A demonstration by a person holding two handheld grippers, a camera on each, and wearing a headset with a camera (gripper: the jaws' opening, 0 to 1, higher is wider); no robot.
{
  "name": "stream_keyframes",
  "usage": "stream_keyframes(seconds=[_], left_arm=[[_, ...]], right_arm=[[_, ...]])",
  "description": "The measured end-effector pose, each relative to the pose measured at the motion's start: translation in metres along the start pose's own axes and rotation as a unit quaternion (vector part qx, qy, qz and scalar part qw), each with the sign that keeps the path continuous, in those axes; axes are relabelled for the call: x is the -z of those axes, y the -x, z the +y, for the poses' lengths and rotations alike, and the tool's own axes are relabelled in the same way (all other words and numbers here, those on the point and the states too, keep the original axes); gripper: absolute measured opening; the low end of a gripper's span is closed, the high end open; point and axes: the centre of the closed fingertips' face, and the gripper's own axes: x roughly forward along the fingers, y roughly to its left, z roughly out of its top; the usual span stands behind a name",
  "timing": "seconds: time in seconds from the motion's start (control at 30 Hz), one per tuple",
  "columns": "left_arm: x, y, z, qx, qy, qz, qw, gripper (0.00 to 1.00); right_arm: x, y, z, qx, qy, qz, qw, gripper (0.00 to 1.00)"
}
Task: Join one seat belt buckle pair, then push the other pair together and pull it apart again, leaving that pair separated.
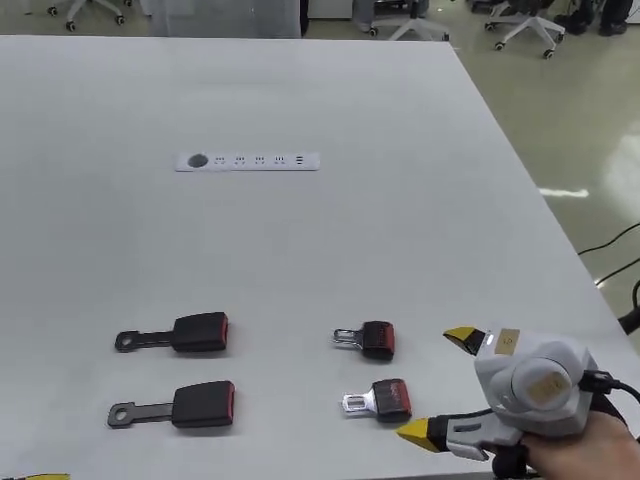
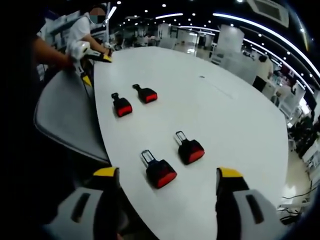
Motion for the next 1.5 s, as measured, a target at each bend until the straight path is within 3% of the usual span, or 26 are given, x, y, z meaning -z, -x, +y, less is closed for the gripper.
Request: stream_keyframes(seconds=[0.2,0.3,0.37,0.47,0.6,0.73,0.83,0.97,1.03,1.17,1.33,1.4,1.5], left_arm=[[-0.012,-0.012,-0.005,0.028,-0.010,0.007,0.9995,0.89],[-0.022,-0.023,-0.014,0.056,-0.029,0.008,0.9980,0.87],[-0.025,-0.030,-0.021,0.073,-0.021,0.012,0.9970,0.86],[-0.027,-0.044,-0.038,0.112,-0.055,0.026,0.9918,0.80],[-0.034,-0.062,-0.049,0.140,-0.077,0.040,0.9863,0.71],[-0.043,-0.076,-0.060,0.163,-0.080,0.041,0.9825,0.67],[-0.043,-0.092,-0.074,0.197,-0.103,0.053,0.9735,0.62],[-0.039,-0.113,-0.081,0.216,-0.126,0.063,0.9661,0.58],[-0.043,-0.118,-0.087,0.222,-0.134,0.067,0.9634,0.57],[-0.038,-0.127,-0.093,0.238,-0.151,0.080,0.9560,0.52],[-0.039,-0.135,-0.097,0.246,-0.149,0.087,0.9538,0.49],[-0.039,-0.137,-0.099,0.254,-0.165,0.090,0.9490,0.48],[-0.043,-0.137,-0.100,0.261,-0.169,0.089,0.9462,0.46]], right_arm=[[-0.004,-0.005,0.003,-0.024,0.032,-0.007,0.9992,0.71],[-0.005,-0.009,0.006,-0.035,0.056,-0.013,0.9977,0.68],[-0.004,-0.011,0.009,-0.043,0.066,-0.011,0.9968,0.64],[0.000,-0.018,0.011,-0.056,0.077,0.000,0.9955,0.59],[0.005,-0.028,0.015,-0.075,0.106,0.016,0.9914,0.52],[0.009,-0.038,0.021,-0.101,0.135,0.028,0.9852,0.43],[0.014,-0.048,0.022,-0.112,0.158,0.041,0.9801,0.41],[0.021,-0.058,0.021,-0.125,0.169,0.055,0.9762,0.41],[0.025,-0.062,0.022,-0.134,0.177,0.064,0.9729,0.40],[0.035,-0.070,0.020,-0.143,0.188,0.081,0.9682,0.40],[0.040,-0.076,0.018,-0.150,0.194,0.088,0.9655,0.38],[0.040,-0.077,0.018,-0.153,0.198,0.089,0.9641,0.38],[0.042,-0.079,0.018,-0.160,0.204,0.095,0.9613,0.36]])
